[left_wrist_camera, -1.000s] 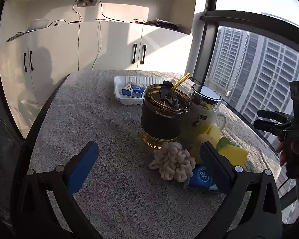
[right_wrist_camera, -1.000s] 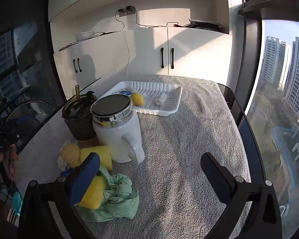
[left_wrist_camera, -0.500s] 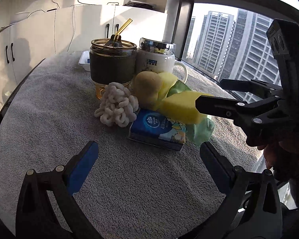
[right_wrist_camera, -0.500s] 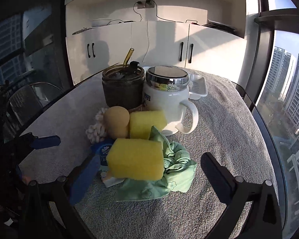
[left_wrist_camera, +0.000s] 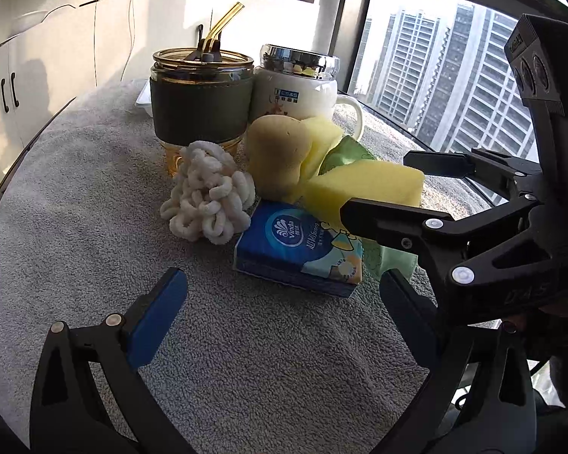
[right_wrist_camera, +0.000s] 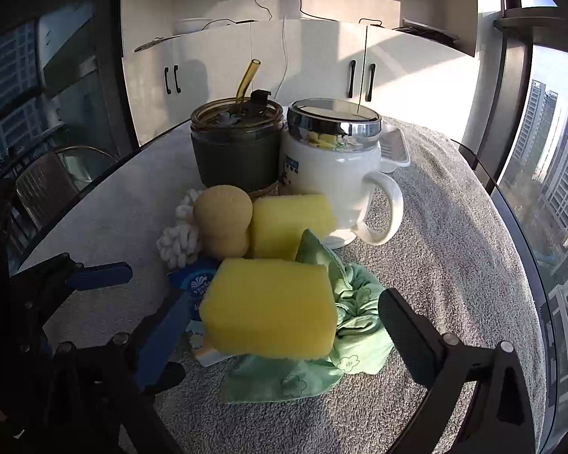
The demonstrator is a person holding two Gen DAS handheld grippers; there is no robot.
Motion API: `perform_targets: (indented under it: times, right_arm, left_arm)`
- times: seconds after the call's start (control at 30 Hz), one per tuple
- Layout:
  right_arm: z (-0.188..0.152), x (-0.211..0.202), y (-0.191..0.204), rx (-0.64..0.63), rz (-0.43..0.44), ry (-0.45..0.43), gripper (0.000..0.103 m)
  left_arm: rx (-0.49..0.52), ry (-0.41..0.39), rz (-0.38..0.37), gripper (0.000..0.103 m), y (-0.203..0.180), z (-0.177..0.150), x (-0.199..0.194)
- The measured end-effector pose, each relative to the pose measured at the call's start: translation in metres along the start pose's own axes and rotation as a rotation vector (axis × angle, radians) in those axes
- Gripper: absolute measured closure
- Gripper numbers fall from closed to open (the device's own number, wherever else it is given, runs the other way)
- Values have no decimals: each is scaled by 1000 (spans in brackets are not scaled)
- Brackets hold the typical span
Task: Organize soft objects
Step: 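Grasp the large yellow sponge with the right gripper while the left grasps the blue Vinda tissue pack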
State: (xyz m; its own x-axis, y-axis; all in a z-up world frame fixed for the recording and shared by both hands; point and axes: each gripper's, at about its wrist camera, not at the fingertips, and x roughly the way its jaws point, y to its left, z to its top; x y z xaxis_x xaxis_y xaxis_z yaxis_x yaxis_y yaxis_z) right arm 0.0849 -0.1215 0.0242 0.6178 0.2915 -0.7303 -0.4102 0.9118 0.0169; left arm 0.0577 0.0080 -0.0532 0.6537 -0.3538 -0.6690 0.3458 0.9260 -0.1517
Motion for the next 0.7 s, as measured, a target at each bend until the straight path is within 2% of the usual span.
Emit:
perform_targets:
  times: [0.13, 0.23, 0.3, 0.43, 0.6, 0.67, 0.7]
  right_arm:
    - [2, 3, 2, -32, -9, 10, 13]
    - [2, 6, 0, -38, 3, 26, 20]
    - [1, 7, -4, -34, 20, 37, 21]
    - [-3, 10, -8, -29, 59, 58, 28]
    - [-5, 8, -9, -44, 82, 54, 32]
    - [-6, 7, -10, -48, 89, 51, 34]
    - [-6, 7, -10, -48, 93, 49, 35]
  left_arm:
    - [8, 9, -1, 0, -3, 8, 11]
    - [4, 45, -1, 0, -4, 14, 20]
    - [-1, 81, -3, 0, -3, 17, 26]
    - [-27, 132, 2, 0, 4, 23, 35]
    - [35, 171, 22, 0, 0, 28, 42]
    - [31, 170, 13, 2, 1, 30, 41]
    - [28, 165, 13, 9, 3, 30, 41]
